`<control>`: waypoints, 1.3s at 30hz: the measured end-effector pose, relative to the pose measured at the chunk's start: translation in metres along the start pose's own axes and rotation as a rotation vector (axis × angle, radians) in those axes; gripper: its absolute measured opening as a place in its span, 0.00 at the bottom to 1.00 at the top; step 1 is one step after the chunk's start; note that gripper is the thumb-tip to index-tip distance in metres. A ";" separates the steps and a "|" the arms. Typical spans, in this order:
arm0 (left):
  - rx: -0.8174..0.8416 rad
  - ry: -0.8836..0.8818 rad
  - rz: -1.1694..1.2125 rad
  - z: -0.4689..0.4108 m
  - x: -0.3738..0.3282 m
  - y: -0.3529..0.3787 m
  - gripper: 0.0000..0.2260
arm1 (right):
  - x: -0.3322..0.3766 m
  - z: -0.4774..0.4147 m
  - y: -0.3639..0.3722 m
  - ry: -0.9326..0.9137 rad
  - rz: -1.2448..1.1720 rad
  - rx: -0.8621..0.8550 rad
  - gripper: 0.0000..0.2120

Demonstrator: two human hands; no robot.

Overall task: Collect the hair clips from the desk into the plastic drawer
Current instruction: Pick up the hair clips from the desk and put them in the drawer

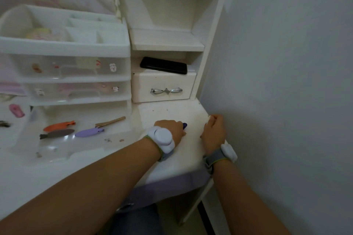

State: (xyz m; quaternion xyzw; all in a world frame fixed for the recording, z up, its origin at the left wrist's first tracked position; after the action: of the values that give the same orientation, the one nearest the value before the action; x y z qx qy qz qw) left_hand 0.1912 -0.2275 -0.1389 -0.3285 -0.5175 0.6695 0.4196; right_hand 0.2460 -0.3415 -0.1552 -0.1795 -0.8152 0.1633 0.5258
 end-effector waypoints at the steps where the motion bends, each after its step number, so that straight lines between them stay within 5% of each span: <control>1: 0.016 0.014 0.005 -0.002 0.000 0.001 0.15 | 0.001 0.002 -0.001 -0.010 0.003 0.008 0.09; 4: 0.001 0.002 -0.026 0.000 0.008 0.000 0.17 | 0.005 0.006 -0.003 -0.049 0.055 0.061 0.11; 11: -0.535 -0.003 0.247 0.074 0.079 -0.057 0.12 | 0.044 0.015 0.015 -0.254 -0.099 0.240 0.08; 17: -0.315 -0.274 0.162 0.082 0.189 -0.057 0.13 | 0.151 0.030 0.068 -0.638 -0.196 0.555 0.08; 20: -0.191 -0.310 0.213 0.084 0.221 -0.035 0.11 | 0.182 0.041 0.104 -0.858 0.109 0.795 0.11; 22: -0.169 -0.329 0.344 0.093 0.234 -0.026 0.19 | 0.188 0.049 0.124 -0.972 0.382 0.900 0.12; 26: -0.484 -0.297 0.518 0.127 0.263 -0.023 0.19 | 0.186 0.062 0.139 -0.950 0.579 0.840 0.14; 30: -0.751 -0.394 0.587 0.178 0.307 0.000 0.12 | 0.210 0.090 0.135 -1.022 0.388 0.708 0.11; 36: -0.804 -0.787 0.555 0.245 0.375 0.052 0.08 | 0.274 0.184 0.152 -1.323 0.000 0.693 0.08; 39: -0.818 -0.870 0.448 0.267 0.387 0.072 0.09 | 0.286 0.233 0.183 -1.410 0.166 0.858 0.09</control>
State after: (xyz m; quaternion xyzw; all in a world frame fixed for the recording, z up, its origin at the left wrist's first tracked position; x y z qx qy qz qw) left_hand -0.2250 0.0022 -0.1446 -0.2605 -0.7732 0.5614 -0.1385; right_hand -0.0545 -0.0654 -0.1017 0.1215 -0.8047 0.5726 -0.0995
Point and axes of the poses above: each hand's wrist, its own z-axis away from the middle knuckle, its own y-axis out of the palm, x = y × z, the point moved 2 cm from there along -z, towards the middle knuckle, and after that the axes turned 13 degrees about -y, right-handed, at the moved point
